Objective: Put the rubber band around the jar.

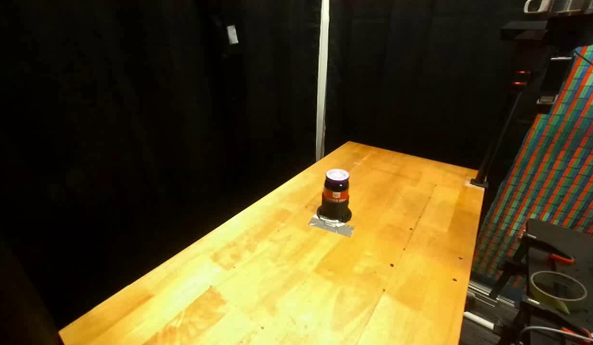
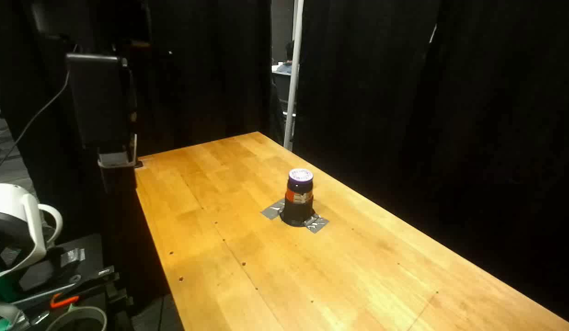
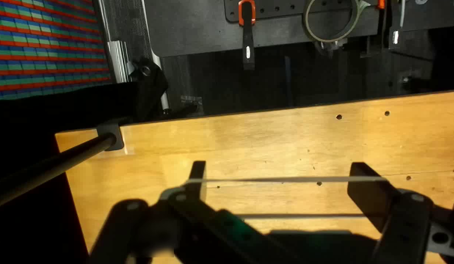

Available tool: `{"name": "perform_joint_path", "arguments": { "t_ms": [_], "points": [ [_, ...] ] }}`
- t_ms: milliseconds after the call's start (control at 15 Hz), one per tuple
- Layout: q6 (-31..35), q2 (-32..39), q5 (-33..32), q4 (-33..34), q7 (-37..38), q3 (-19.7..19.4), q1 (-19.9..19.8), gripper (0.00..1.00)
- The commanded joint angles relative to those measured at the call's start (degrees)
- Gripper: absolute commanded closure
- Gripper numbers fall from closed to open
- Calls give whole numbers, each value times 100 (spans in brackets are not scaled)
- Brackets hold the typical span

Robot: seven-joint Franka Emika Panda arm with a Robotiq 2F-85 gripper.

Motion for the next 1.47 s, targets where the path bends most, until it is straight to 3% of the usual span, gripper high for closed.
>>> {"name": "perform_joint_path", "arguments": {
  "t_ms": [0, 267, 533, 733, 867, 1133, 1400],
  "points": [
    [-16, -1, -30, 18, 34, -48, 62, 0],
    [-16, -8, -30, 23, 34, -48, 62, 0],
    [1261, 761, 245, 84, -518, -398, 338, 0],
    [2519, 1883, 766, 373, -1117, -633, 721, 0],
    [2972, 2544, 1294, 619, -1625, -742, 1002, 0],
    [3124, 4034, 2538, 1578, -2856, -697, 1342, 0],
    [3029, 5493, 3205, 2848, -3198, -125, 1076, 0]
  ]
}}
